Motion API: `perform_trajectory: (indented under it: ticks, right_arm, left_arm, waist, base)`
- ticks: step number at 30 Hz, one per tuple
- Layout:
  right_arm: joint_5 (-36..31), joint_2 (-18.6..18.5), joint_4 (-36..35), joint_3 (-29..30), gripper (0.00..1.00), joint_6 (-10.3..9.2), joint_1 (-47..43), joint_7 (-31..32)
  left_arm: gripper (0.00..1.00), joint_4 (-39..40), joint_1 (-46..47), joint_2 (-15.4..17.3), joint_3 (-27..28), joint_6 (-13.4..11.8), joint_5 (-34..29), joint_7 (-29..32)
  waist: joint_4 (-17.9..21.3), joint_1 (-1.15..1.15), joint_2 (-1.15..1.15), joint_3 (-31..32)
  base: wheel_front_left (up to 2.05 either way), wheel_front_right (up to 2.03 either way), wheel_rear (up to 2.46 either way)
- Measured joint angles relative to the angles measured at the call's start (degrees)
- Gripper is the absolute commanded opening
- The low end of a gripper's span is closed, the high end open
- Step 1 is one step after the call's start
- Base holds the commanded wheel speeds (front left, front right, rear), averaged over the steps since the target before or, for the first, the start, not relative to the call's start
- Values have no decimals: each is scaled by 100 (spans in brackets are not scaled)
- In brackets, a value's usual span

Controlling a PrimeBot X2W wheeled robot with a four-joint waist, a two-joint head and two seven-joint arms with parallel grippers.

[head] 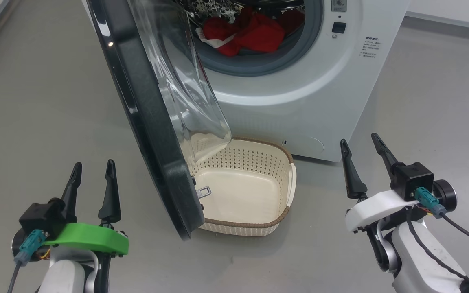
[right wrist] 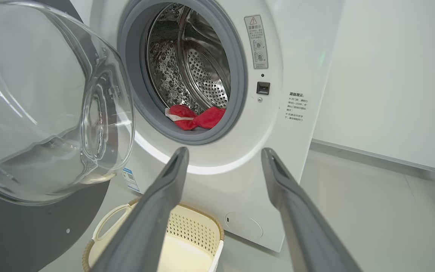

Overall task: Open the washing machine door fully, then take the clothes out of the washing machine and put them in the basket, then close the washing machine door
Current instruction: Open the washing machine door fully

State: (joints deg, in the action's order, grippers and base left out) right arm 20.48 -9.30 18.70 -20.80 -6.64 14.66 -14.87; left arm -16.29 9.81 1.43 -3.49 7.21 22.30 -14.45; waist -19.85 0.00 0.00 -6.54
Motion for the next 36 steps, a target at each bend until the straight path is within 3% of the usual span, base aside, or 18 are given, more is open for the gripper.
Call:
perform_trajectory:
  ticks: [16,17,18,23,31,36]
  right_arm:
    - [-236,137,-4,159,100,0,-83,0]
    - [-254,144,-8,166,100,0,-84,0]
    - [-256,152,-10,174,100,1,-84,0]
    - [-308,169,-19,218,100,10,-85,0]
    - [-374,214,-45,231,100,68,-86,0]
    - [-393,233,-47,292,100,104,-93,1]
  left_arm:
    - [100,7,-8,0,-14,0,-23,0]
    - [57,7,-8,0,-19,0,-23,0]
    - [0,7,-8,1,-25,0,-23,0]
    - [0,158,-8,-2,68,0,151,0]
    - [0,1024,181,2,501,0,190,0]
    - [0,2080,683,4,419,0,185,-31]
  waist:
    - [25,0,0,-8]
    - [25,0,0,-11]
    - [25,0,0,-14]
    - [22,0,0,-31]
    - [17,0,0,-57]
    - [-7,0,0,-75]
  base:
    - [0,0,0]
    - [0,0,0]
    - [0,0,0]
    - [0,0,0]
    - [0,0,0]
    - [0,0,0]
